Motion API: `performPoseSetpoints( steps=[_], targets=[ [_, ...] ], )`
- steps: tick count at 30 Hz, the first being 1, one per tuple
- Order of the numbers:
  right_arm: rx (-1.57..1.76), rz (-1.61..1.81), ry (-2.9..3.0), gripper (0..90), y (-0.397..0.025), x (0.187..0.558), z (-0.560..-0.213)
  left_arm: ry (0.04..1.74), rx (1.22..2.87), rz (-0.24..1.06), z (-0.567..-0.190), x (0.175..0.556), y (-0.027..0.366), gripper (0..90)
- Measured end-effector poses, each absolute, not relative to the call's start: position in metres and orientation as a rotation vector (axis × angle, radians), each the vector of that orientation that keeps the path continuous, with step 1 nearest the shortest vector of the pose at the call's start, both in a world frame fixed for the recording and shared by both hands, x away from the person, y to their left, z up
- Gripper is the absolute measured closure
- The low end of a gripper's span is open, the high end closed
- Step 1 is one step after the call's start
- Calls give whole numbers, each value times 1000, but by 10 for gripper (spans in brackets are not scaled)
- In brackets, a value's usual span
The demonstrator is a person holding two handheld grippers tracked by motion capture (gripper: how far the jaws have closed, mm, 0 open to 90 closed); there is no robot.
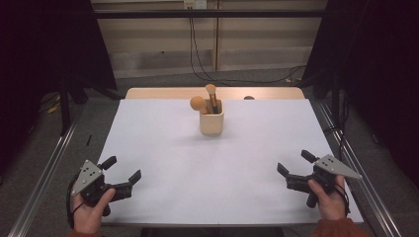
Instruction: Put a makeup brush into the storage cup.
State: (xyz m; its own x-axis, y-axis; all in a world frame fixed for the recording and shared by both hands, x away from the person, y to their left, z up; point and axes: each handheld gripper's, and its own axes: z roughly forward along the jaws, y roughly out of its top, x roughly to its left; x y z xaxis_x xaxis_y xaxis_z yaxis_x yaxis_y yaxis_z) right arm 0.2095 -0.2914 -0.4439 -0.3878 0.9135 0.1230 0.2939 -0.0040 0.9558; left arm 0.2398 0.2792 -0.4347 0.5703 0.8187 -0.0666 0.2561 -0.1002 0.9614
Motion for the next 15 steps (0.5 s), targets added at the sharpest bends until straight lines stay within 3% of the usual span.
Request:
performPoseSetpoints(
  steps=[15],
  targets=[
    [1250, 1392, 1723, 0, -297, 203, -453, 928, 1645, 598, -435, 238, 278, 25]
  ],
)
